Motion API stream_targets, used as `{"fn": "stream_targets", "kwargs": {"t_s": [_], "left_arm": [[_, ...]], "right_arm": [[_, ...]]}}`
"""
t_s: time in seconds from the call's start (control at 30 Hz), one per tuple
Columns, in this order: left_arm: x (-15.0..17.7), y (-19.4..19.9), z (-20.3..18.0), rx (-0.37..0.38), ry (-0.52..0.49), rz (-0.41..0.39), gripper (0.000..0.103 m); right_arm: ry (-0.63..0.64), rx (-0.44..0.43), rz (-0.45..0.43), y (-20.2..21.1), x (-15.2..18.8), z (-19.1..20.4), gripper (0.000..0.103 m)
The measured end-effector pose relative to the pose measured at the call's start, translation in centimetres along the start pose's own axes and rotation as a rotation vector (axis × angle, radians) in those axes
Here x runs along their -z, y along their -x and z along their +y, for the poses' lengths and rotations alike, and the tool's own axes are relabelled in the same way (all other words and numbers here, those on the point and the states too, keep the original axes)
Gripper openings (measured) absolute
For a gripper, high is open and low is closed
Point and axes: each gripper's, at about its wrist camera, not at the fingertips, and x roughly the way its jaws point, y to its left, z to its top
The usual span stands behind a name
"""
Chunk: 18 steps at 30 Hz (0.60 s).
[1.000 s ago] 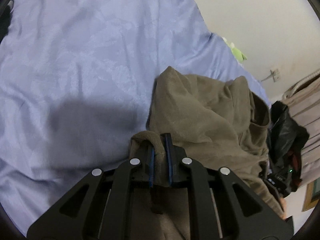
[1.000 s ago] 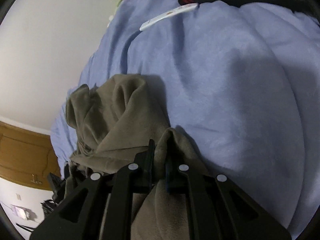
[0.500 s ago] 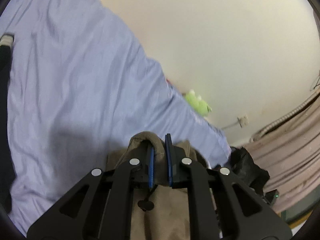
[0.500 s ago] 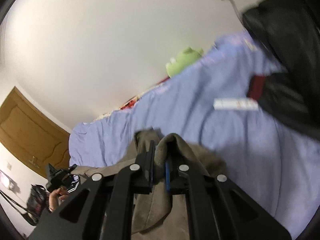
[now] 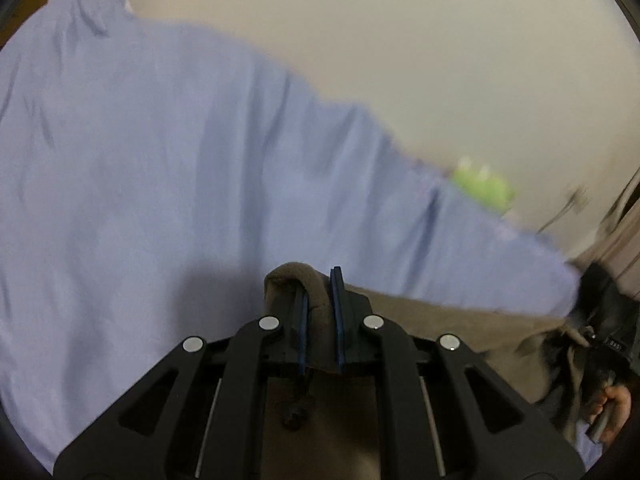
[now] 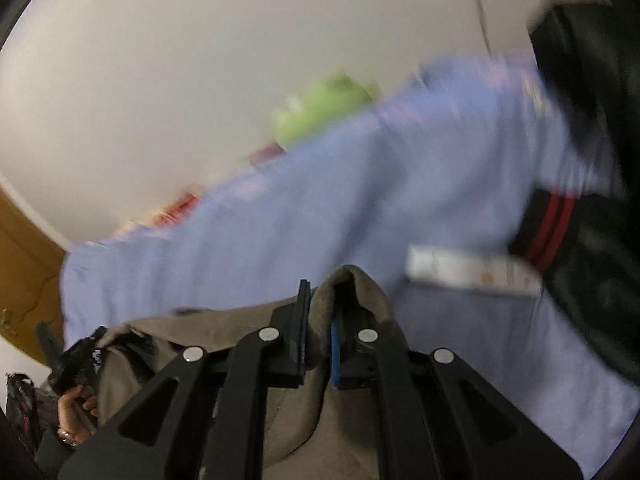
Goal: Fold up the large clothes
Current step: 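Lift the gripped hem high with both grippers and carry it over the collar, then open both grippers to drop the hem onto the folded jacket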
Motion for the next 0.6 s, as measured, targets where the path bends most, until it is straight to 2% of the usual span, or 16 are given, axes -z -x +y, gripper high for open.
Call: {"fn": "stream_targets", "kwargs": {"t_s": [0.1, 0.13, 0.23, 0.27, 0.3, 0.37, 0.4, 0.47, 0.5, 0.53, 0.6], "left_arm": [[1.7, -2.0, -0.1, -0.047, -0.051, 0.023, 0.011], [1.7, -1.8, -0.5, -0.062, -0.076, 0.016, 0.011], [0.8, -0.2, -1.9, -0.089, -0.148, 0.013, 0.011], [0.3, 1.0, -2.7, -0.101, -0.193, 0.016, 0.012], [-0.1, 1.9, -3.4, -0.104, -0.225, 0.019, 0.013], [-0.9, 4.2, -5.2, -0.116, -0.307, 0.032, 0.024], [-1.0, 5.3, -6.2, -0.117, -0.35, 0.048, 0.028], [-1.1, 7.0, -7.7, -0.102, -0.395, 0.075, 0.058], [-0.8, 8.2, -8.6, -0.119, -0.422, 0.061, 0.065], [-0.3, 10.1, -9.5, -0.138, -0.456, 0.034, 0.07], [1.0, 12.5, -10.2, -0.089, -0.453, 0.052, 0.071]], "right_arm": [[-0.004, 0.002, 0.031, -2.2, 2.2, -1.4, 0.012], [0.003, 0.001, 0.024, -2.0, 2.3, -1.3, 0.013], [0.034, -0.004, -0.007, 1.0, 1.6, 0.0, 0.026], [0.061, 0.0, -0.027, 2.7, 1.1, 0.7, 0.037], [0.081, 0.003, -0.049, 4.7, 0.6, 1.3, 0.056], [0.103, -0.008, -0.094, 8.2, 0.0, 2.2, 0.074], [0.121, -0.005, -0.109, 9.8, -0.2, 2.8, 0.074], [0.163, -0.004, -0.109, 12.7, 0.1, 4.2, 0.074], [0.193, -0.004, -0.096, 13.8, 0.4, 5.0, 0.076], [0.255, -0.008, -0.071, 15.0, 1.4, 6.3, 0.077], [0.359, -0.011, -0.039, 16.3, 3.3, 8.4, 0.078]]}}
